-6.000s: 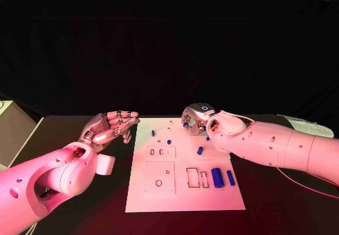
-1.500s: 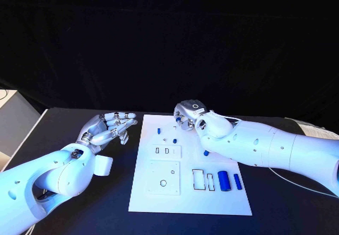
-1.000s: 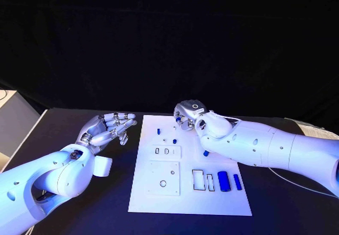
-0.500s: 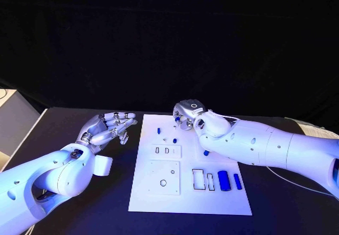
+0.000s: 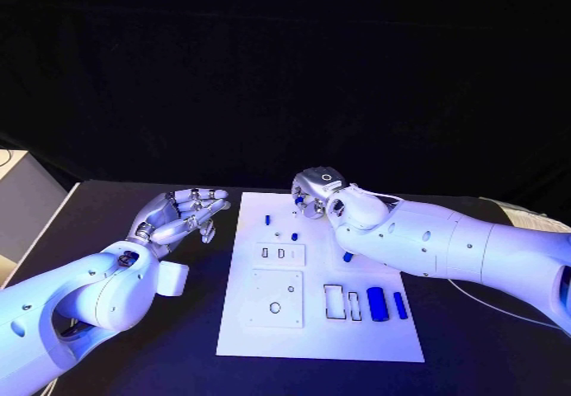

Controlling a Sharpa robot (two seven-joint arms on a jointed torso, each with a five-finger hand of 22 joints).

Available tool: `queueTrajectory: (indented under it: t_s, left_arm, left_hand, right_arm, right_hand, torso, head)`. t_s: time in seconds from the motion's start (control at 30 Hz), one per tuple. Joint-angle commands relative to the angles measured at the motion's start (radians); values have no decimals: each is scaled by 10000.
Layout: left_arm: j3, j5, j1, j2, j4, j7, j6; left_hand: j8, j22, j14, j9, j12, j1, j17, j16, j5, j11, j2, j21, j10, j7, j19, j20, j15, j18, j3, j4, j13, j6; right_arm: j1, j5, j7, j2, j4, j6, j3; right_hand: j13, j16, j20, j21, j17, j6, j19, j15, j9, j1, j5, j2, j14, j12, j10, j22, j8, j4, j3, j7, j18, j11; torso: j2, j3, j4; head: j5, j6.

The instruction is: Assemble the parts on the task board

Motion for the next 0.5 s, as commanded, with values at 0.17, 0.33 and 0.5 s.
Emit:
queueTrajectory:
  t_s: [0.17,0.33,0.5]
  left_arm:
    - [8,-12,5,13,33,45,147]
    - [8,-12,5,6,29,45,142]
    - [8,-12,5,1,28,48,141]
  left_hand:
    - [4,10,80,9,50,-86,5,45,17,-8,-25,59,-61,-18,50,22,-17,-130,56,7,10,-45]
    - [4,10,80,9,50,-86,5,45,17,-8,-25,59,-61,-18,50,22,-17,-130,56,7,10,-45]
    - [4,10,80,9,50,-86,5,45,17,-8,-25,59,-61,-18,50,22,-17,-130,56,7,10,-45]
  right_arm:
    - [-40,15,69,-8,-99,141,-37]
    - [-40,49,123,-28,-108,-124,-38]
    - [-40,47,150,-142,27,-309,-38]
  right_hand:
    - [-93,-435,203,-461,-734,-1187,24,259,-190,-506,-569,-623,-95,15,-811,1129,-688,169,-159,326,16,-32]
    - [-83,-837,302,-931,-1408,-1850,-260,311,-368,16,-493,-227,-212,62,-2026,604,-1127,484,-2397,60,154,38]
    - [-82,-848,328,-1016,-1496,-1912,-258,338,-422,491,-482,-59,-209,51,-2223,555,-1208,940,-3328,-50,166,72]
  torso:
    - [1,1,9]
    - [1,-5,2]
    - [1,2,-12]
  head:
    - [-20,17]
    - [-21,19]
    - [-30,25]
